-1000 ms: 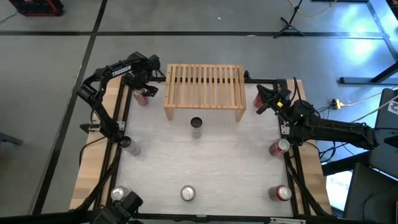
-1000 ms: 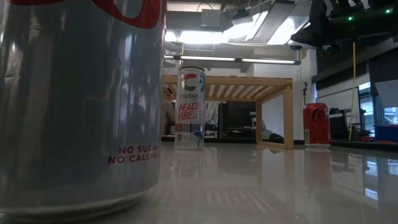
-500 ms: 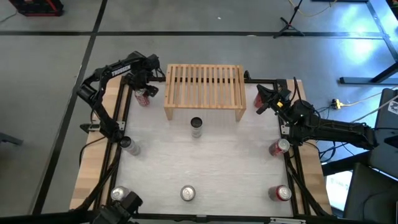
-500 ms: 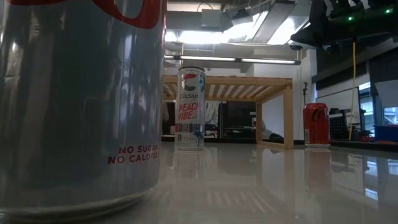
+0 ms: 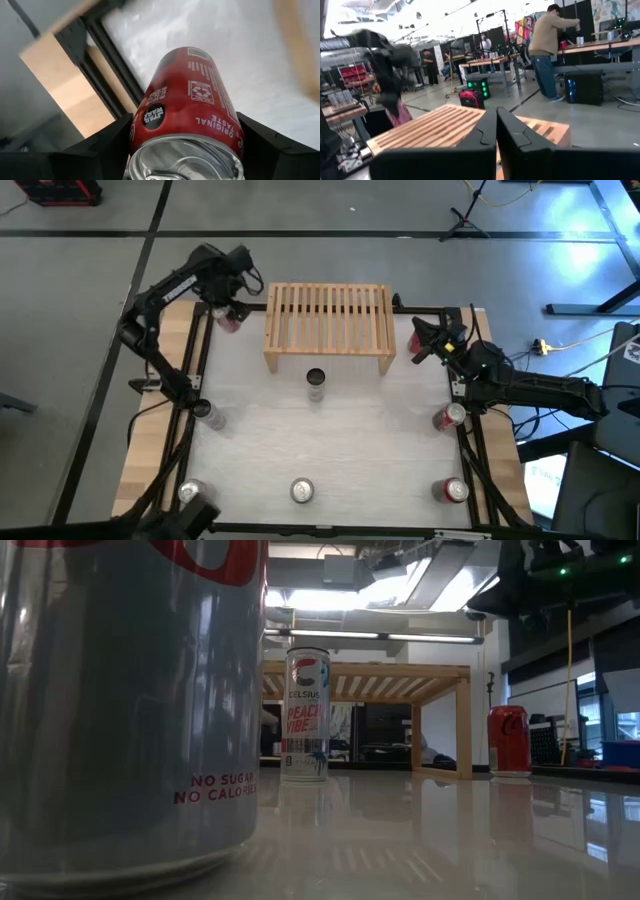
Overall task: Place canned beverage on shelf
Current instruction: Put the left red soda can on the shelf
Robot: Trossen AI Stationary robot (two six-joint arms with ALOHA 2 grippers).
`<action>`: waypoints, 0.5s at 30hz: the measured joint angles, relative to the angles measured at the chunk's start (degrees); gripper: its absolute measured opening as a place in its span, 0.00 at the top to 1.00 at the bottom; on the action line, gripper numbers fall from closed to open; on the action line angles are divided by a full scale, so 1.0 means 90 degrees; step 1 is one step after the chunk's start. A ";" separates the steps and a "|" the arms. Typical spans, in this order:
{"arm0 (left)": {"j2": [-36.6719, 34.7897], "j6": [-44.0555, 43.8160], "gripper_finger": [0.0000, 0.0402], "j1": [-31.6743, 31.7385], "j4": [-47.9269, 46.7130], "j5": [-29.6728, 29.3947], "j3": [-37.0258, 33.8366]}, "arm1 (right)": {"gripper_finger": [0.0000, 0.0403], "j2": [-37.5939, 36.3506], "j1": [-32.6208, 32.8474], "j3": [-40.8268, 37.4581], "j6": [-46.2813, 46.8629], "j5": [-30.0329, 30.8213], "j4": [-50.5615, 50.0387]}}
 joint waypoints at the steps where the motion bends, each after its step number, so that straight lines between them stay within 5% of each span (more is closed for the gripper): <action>1: -0.0066 0.0033 0.33 -0.0019 -0.0068 0.0009 0.0179 | 1.00 0.0000 0.0000 0.0000 0.0005 0.0000 -0.0062; 10: -0.0280 0.0265 0.33 -0.0128 -0.0254 0.0002 0.1792 | 1.00 0.0037 -0.0001 0.0000 0.0022 0.0002 -0.0144; 15: -0.0279 0.0310 0.33 -0.0143 -0.0243 0.0732 0.2508 | 1.00 0.0090 -0.0001 0.0000 0.0212 -0.0017 -0.0153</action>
